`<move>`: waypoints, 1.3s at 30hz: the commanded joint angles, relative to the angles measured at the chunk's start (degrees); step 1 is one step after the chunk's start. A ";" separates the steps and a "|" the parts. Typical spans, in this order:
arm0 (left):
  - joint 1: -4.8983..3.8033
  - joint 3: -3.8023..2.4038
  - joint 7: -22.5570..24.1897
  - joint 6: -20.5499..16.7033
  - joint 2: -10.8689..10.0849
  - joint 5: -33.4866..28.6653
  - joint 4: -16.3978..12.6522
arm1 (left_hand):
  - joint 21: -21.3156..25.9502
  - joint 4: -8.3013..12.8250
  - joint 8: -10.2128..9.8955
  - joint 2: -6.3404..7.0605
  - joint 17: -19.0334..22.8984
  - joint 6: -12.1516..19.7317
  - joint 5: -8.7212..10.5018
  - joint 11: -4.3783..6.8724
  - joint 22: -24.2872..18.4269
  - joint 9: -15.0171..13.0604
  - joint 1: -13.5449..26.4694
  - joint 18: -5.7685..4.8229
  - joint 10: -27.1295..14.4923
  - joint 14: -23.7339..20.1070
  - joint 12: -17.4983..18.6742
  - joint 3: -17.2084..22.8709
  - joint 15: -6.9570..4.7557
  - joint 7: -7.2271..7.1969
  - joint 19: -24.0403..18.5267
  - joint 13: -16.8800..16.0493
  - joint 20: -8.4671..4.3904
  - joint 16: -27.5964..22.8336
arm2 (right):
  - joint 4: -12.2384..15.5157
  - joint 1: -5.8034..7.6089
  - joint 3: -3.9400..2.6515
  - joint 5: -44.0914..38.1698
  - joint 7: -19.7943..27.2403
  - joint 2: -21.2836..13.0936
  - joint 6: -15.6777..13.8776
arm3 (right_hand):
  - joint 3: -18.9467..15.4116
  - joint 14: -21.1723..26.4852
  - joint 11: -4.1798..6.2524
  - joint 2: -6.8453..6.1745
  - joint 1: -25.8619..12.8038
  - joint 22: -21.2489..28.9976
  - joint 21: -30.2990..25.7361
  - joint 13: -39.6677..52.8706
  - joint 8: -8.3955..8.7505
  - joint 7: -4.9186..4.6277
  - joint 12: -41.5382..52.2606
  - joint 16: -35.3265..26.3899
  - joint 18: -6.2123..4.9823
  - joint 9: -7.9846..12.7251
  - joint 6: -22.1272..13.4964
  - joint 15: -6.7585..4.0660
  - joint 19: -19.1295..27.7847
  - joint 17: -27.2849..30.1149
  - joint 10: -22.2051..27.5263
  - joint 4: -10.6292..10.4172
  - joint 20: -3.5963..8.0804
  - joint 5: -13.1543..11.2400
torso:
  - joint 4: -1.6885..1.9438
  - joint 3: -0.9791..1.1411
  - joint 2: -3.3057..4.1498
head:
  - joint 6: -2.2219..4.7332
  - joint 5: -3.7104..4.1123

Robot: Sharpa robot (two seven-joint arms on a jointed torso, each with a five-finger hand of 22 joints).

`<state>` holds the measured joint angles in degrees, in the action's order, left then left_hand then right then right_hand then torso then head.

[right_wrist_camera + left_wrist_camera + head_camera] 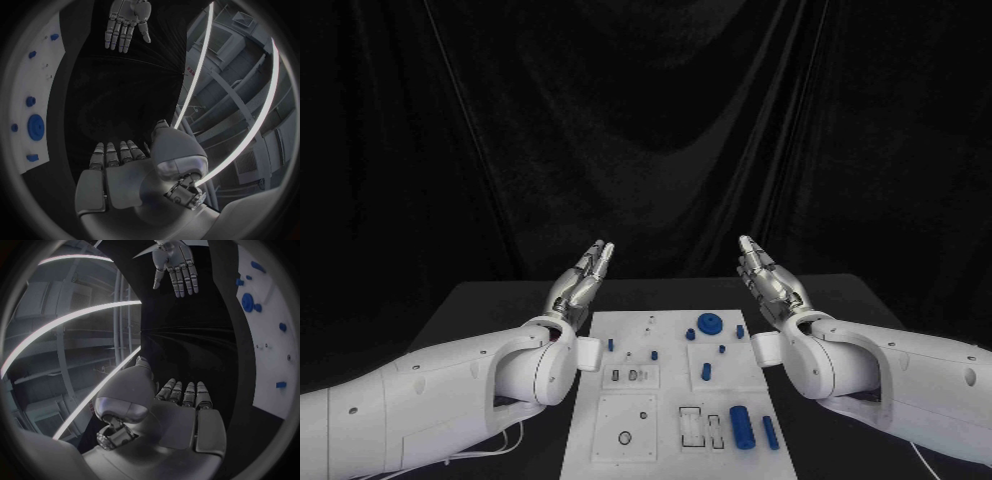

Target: Assemble the parts on the task board

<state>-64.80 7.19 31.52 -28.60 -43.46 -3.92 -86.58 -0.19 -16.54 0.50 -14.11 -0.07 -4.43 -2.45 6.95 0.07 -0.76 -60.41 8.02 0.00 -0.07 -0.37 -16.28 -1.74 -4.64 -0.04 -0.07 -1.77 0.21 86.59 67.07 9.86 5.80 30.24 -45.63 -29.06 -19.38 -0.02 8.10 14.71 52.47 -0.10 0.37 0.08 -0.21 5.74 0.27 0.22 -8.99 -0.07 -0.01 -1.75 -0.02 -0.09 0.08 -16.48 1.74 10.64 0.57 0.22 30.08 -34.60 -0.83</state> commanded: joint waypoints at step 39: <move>-3.08 4.93 8.26 34.72 0.13 -5.14 5.25 | 0.19 0.01 0.52 -0.38 0.07 -1.59 -0.80 0.25 -0.07 -0.25 -3.03 2.05 0.00 0.07 0.37 -1.00 -5.04 -0.06 0.04 0.07 1.45 -0.21 | -3.98 1.96 2.02 -11.43 -2.07 -2.19 18.71 | 2.41 -1.52 -11.87 -2.64 12.41 -1.32 1.79 0.65 -2.56 -11.20 1.50 1.38 1.23 -1.46 8.17 13.33 -2.76 -0.67 -1.68 3.03 -16.90 8.63 | -0.23 -0.23 -0.11 | -1.04 -1.23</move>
<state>-67.97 12.17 38.36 4.24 -43.23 -10.95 -81.33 -0.19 -16.59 0.72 -14.42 -0.09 -5.76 -3.07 7.36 0.09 -0.96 -63.13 9.06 -0.01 -0.08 -0.37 -17.29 -1.73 -4.69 -0.01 -0.09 -0.64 0.21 82.87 68.80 11.92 3.47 28.09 -47.89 -10.72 -16.83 -2.17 -4.06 12.00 65.13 -1.70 2.70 0.83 -3.06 -5.75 2.01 2.07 -8.42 -1.72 8.86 11.23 -3.59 -0.94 -1.96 -13.12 -14.96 19.82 0.33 0.02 29.98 -35.10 -1.94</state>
